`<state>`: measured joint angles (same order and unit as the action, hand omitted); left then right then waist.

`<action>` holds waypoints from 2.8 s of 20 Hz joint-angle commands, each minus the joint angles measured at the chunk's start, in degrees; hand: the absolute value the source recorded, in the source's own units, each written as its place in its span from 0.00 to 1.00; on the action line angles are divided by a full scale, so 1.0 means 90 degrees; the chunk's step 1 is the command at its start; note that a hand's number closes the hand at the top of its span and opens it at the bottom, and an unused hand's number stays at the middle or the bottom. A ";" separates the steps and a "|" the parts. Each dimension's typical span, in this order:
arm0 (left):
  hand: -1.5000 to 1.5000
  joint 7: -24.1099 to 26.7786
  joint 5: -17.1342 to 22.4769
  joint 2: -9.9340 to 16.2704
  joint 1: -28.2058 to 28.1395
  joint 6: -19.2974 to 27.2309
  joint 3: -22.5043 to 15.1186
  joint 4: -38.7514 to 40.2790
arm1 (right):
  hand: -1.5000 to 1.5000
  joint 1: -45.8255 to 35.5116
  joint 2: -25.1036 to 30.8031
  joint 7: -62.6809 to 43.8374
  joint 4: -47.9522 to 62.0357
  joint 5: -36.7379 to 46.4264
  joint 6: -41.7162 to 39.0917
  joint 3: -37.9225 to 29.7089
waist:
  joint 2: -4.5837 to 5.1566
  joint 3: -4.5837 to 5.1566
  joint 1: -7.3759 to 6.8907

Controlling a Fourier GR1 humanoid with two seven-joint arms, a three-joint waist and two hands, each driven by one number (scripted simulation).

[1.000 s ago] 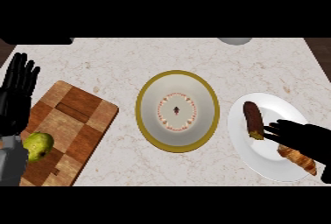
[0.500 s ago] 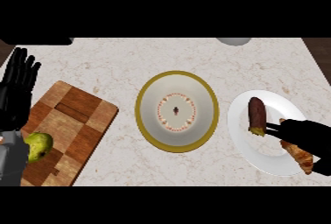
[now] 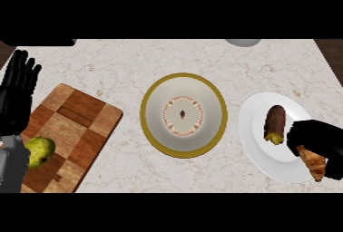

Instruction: Pick the croissant from the plate and place it in the bowl

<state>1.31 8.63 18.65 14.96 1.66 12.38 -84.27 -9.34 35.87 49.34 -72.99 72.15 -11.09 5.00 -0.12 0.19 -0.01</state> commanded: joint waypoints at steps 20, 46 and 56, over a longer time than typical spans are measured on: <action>0.50 0.0068 -0.0186 -0.0334 0.0498 -0.0003 -0.0422 0.0182 | 1.00 -0.4984 0.1073 0.1403 0.5092 -0.1074 -0.0280 -0.1915 | 0.0237 -0.0049 -0.0650; 0.50 0.0012 -0.0023 0.0042 0.0243 -0.0141 0.0020 0.0238 | 1.00 -0.7743 -0.0361 0.0923 0.5867 -0.2786 -0.3119 -0.1137 | 0.0007 -0.0011 -0.0155; 0.50 -0.0254 -0.0049 -0.0028 0.0008 0.0085 0.0072 -0.0107 | 1.00 -0.7401 -0.1840 -0.0125 0.5171 -0.3037 -0.3082 -0.0368 | -0.0101 -0.0020 0.0094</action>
<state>0.52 8.01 18.06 15.61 1.77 12.44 -83.78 -77.02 22.80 45.12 -24.48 45.62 -28.65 -0.27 -0.71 0.05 0.15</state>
